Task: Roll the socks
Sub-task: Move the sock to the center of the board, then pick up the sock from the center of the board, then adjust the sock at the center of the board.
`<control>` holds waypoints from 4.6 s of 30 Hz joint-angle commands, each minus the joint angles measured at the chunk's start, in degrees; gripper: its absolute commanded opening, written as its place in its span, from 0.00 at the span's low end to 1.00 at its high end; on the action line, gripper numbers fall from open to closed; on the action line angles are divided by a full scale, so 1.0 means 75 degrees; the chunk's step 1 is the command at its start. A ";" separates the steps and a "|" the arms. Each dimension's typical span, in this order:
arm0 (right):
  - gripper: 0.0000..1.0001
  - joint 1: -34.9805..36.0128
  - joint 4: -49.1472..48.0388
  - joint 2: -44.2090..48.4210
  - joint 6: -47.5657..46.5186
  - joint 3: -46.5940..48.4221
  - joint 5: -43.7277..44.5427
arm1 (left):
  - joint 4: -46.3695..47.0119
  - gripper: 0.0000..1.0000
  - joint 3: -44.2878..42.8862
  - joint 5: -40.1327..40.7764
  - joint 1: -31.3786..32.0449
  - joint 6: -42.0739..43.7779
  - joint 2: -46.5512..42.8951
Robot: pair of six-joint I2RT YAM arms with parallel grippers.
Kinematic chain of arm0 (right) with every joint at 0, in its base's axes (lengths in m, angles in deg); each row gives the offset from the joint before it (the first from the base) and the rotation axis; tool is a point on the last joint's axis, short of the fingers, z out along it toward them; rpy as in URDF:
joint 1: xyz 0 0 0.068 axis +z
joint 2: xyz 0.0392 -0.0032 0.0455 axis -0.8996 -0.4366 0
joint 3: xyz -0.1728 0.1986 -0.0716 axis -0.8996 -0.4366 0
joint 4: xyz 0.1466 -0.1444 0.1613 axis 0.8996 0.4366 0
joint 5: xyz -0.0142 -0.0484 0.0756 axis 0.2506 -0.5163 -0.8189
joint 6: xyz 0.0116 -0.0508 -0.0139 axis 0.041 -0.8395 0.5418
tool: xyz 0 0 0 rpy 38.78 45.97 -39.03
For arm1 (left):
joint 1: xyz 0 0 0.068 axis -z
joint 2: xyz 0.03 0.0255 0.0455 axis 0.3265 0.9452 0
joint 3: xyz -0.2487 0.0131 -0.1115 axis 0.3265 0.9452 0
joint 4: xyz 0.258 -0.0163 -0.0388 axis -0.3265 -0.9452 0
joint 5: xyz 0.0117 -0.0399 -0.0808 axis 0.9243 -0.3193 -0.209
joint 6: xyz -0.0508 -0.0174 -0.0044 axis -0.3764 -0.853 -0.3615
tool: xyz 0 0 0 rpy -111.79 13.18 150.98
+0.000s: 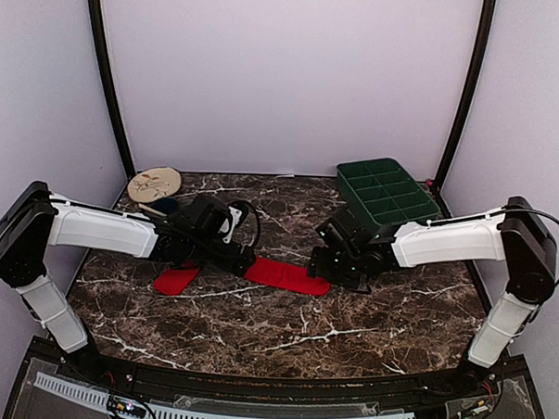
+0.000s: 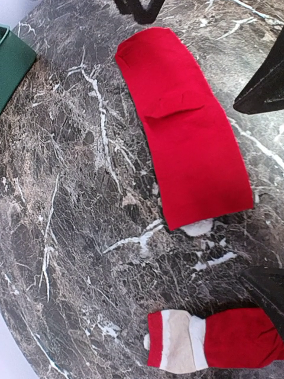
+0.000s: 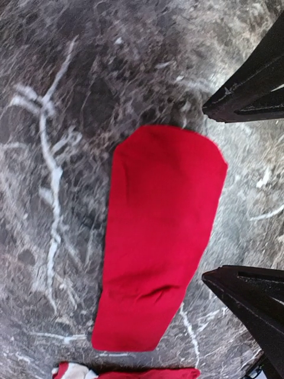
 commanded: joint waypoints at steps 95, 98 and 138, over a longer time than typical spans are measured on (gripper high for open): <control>0.67 0.0007 -0.0996 -0.0112 -0.0512 0.0171 0.0191 | -0.2373 0.00 -0.1881 0.1953 0.0762 -0.0306 0.1167; 0.61 -0.0205 -0.1595 -0.0075 -0.0146 -0.0140 -0.0249 | -0.2348 0.00 -0.1846 0.2278 0.0889 -0.0138 0.1012; 0.56 -0.0393 -0.4290 -0.1869 0.0521 0.0631 -0.2289 | -0.2792 0.00 -0.2131 0.1778 0.0959 -0.0080 0.0273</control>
